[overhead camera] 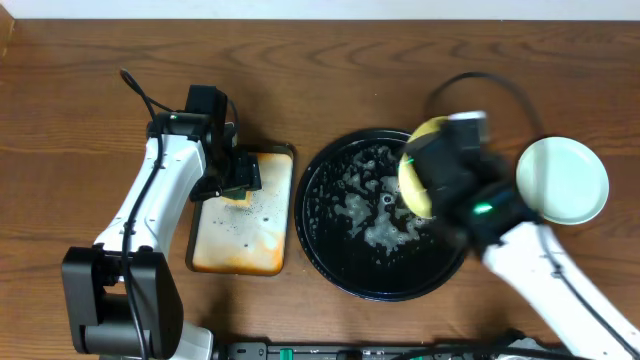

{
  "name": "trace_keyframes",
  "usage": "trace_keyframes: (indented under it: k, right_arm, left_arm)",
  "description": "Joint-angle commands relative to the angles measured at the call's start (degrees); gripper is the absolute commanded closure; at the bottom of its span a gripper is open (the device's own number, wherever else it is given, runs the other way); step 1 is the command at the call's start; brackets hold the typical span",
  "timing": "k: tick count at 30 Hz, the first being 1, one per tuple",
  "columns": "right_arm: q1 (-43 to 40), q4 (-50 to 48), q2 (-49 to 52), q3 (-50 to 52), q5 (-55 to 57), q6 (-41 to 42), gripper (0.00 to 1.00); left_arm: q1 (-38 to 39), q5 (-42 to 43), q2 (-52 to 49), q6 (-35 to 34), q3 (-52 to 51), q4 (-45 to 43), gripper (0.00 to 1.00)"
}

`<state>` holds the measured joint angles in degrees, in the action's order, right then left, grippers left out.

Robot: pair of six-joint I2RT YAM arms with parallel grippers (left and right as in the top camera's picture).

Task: Clean dirty plates on tray and stack at the side
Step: 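Carry the yellow plate right, off the tray, toward the green plates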

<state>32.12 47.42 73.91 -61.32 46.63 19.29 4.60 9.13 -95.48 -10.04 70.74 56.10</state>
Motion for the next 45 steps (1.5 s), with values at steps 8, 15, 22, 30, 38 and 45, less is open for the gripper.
trace_keyframes:
  k: [8,15,22,30,38,45]
  right_arm:
    - [-39.8,0.6,-3.8,-1.2,-32.9,3.0,0.99]
    - [-57.4,-1.1,-3.1,-1.2,-34.7,1.4,0.99]
    - [-65.0,-4.7,2.4,-1.1,-39.8,1.2,0.99]
    - [-60.5,0.2,9.2,-1.1,-53.3,-5.2,0.94]
    - [-60.7,7.6,14.5,-1.1,-48.7,-1.4,0.70]
    - [-60.6,12.4,14.6,-1.1,-46.9,-1.1,0.62]
  left_arm:
    - [-0.2,0.5,-0.1,0.6,-0.2,0.1,0.17]
    - [-0.2,0.5,-0.1,0.6,-0.2,0.1,0.17]
    - [-0.2,0.5,-0.1,0.6,-0.2,0.1,0.17]
    - [-0.2,0.5,-0.1,0.6,-0.2,0.1,0.17]
    - [-0.2,0.5,-0.1,0.6,-0.2,0.1,0.17]
    - [-0.2,0.5,-0.1,0.6,-0.2,0.1,0.17]
